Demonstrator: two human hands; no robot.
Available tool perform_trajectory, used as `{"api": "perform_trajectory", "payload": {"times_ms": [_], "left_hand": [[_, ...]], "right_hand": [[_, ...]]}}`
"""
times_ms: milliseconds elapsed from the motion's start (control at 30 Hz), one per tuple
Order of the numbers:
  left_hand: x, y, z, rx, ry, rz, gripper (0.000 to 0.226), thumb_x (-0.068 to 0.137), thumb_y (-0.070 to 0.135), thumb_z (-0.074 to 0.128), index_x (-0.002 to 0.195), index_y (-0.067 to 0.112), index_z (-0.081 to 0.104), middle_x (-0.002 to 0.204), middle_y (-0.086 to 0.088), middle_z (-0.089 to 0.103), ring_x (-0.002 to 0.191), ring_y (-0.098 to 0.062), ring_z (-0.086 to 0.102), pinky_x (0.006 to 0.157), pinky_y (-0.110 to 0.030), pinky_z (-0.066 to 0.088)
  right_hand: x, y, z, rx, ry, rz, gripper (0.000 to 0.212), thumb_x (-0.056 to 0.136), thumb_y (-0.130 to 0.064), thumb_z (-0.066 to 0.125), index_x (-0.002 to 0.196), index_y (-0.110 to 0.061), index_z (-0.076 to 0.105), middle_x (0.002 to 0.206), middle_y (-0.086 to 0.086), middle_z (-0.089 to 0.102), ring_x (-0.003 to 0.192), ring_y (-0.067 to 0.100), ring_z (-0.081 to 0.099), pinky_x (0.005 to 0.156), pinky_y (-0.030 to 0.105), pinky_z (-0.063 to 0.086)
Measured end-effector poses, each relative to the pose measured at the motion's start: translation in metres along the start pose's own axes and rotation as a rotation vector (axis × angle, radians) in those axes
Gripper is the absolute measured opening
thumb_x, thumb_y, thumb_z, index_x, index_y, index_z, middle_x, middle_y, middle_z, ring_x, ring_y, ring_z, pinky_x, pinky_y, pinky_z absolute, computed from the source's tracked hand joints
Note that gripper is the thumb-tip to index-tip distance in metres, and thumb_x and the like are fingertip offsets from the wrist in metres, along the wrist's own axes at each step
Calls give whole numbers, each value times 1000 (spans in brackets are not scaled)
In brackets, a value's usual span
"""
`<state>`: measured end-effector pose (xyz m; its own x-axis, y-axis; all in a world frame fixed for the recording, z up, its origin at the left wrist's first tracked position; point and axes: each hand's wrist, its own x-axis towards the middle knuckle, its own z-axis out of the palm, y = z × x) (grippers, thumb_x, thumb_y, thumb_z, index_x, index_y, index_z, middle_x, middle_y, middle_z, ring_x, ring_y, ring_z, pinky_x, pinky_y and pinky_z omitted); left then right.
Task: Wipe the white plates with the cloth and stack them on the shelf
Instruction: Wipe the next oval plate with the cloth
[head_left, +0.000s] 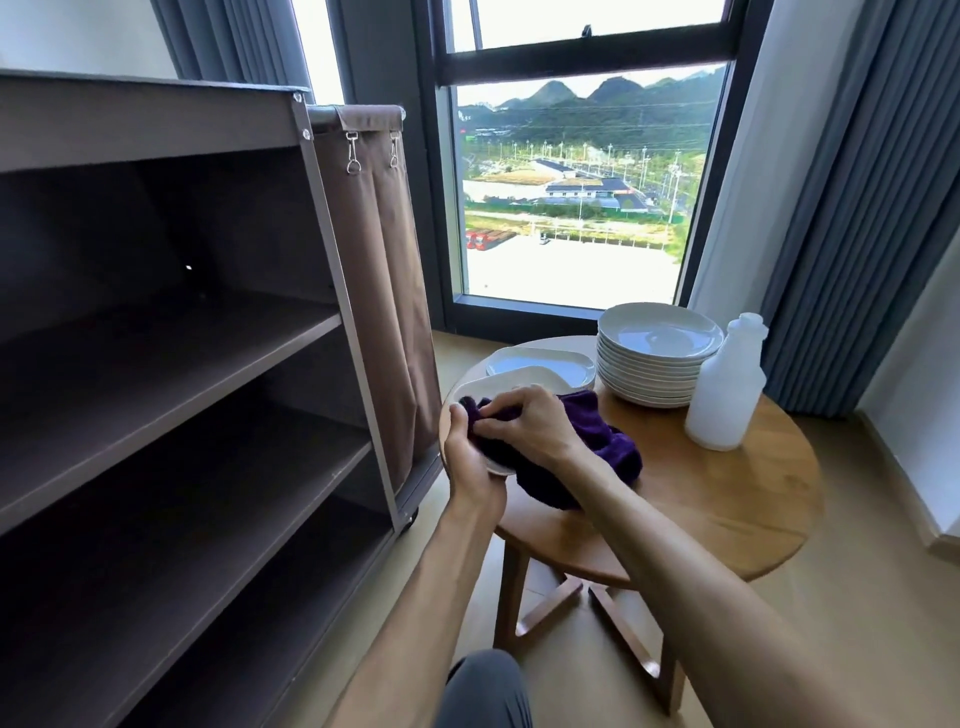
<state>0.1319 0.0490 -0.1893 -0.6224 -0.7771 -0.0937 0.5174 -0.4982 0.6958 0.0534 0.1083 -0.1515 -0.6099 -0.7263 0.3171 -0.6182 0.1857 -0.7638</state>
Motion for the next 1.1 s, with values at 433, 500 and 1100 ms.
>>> {"api": "perform_trajectory", "payload": {"times_ms": [433, 500, 1100], "left_hand": [[19, 9, -1, 263, 23, 9, 112, 58, 95, 66, 149, 32, 48, 154, -5, 50, 143, -30, 46, 118, -60, 35], [16, 21, 2, 354, -11, 5, 97, 67, 93, 59, 143, 32, 54, 148, -5, 56, 138, -29, 51, 114, -58, 42], [-1, 42, -3, -101, 136, -142, 58, 106, 57, 35, 121, 10, 65, 109, -18, 71, 105, -34, 66, 95, -47, 55]], "right_hand": [[43, -12, -14, 118, 414, 333, 16, 86, -30, 75, 92, -16, 82, 88, 4, 77, 85, 21, 69, 75, 27, 48], [37, -19, -7, 320, 355, 293, 11, 84, -27, 78, 83, -16, 80, 80, 0, 76, 79, 17, 70, 76, 30, 50], [21, -48, 8, -186, -223, 383, 15, 65, -22, 78, 68, -7, 74, 69, 10, 65, 66, 23, 60, 57, 31, 48]]}}
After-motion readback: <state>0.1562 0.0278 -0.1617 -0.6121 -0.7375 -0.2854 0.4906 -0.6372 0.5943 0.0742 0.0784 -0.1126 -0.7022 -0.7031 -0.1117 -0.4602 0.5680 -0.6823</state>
